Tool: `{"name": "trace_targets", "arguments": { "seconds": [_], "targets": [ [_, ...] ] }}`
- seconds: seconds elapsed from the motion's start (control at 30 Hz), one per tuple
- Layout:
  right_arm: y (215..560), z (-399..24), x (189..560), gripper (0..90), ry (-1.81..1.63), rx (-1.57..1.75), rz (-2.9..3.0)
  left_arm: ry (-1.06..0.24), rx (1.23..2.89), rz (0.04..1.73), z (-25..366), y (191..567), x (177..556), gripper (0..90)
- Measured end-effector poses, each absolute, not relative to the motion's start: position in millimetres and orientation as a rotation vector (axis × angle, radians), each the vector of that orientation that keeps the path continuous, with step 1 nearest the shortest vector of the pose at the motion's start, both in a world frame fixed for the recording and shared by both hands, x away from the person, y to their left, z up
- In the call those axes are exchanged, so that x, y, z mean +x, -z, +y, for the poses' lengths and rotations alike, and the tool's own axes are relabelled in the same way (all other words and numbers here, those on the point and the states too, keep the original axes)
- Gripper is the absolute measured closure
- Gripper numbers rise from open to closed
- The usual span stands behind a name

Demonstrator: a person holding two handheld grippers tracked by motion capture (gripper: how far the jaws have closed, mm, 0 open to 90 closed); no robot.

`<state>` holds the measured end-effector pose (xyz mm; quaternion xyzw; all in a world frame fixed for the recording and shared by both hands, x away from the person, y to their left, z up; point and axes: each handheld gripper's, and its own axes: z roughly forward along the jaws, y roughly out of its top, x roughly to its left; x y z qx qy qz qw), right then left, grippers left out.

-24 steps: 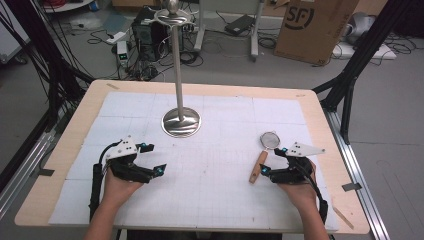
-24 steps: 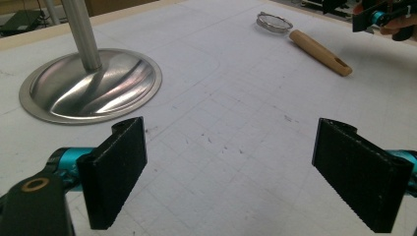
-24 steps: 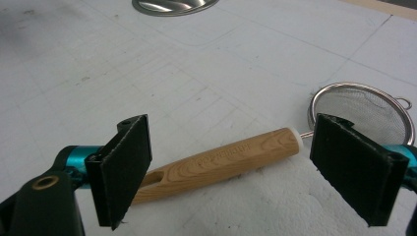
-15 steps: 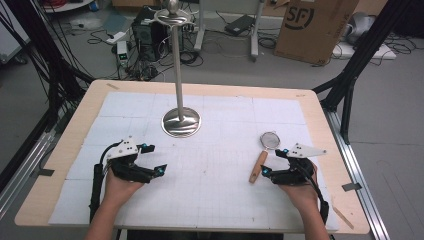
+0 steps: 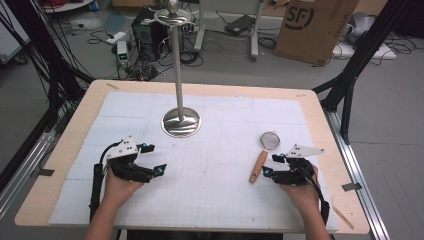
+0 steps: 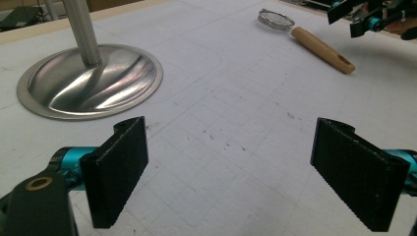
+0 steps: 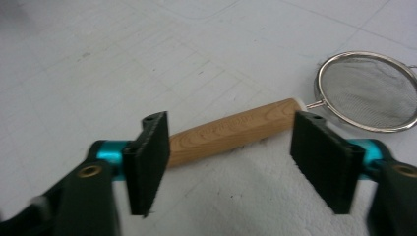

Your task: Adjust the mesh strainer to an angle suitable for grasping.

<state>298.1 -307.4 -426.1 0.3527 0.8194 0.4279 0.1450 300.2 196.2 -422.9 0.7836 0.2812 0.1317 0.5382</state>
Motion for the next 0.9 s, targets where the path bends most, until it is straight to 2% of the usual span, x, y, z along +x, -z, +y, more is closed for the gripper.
{"name": "trace_targets", "arguments": {
  "seconds": [0.07, 0.1, 0.13, 0.47, 0.6, 0.9],
  "targets": [
    [426.7, -307.3, 298.2, 45.5, -1.221, 1.016, 2.381, -0.311, 1.86, 0.669, 195.9, 422.9, 300.3, 15.1],
    [426.7, -307.3, 298.2, 45.5, -1.221, 1.016, 2.381, -0.312, 1.862, 0.668, 196.2, 423.0, 300.3, 15.1],
    [428.2, -306.3, 298.5, 52.8, -1.207, 1.008, 2.404, -0.311, 1.86, 0.667, 196.5, 422.8, 300.3, 15.1],
    [435.9, -295.2, 298.5, 80.7, -1.131, 0.947, 2.529, -0.311, 1.856, 0.665, 197.2, 422.1, 300.0, 15.2],
    [439.3, -289.7, 298.7, 85.4, -1.118, 0.931, 2.573, -0.313, 1.855, 0.667, 197.4, 421.8, 299.7, 15.3],
    [439.4, -273.7, 301.0, 87.1, -1.135, 0.888, 2.6, -0.306, 1.852, 0.664, 196.4, 421.9, 299.3, 15.6]
  ]
}}
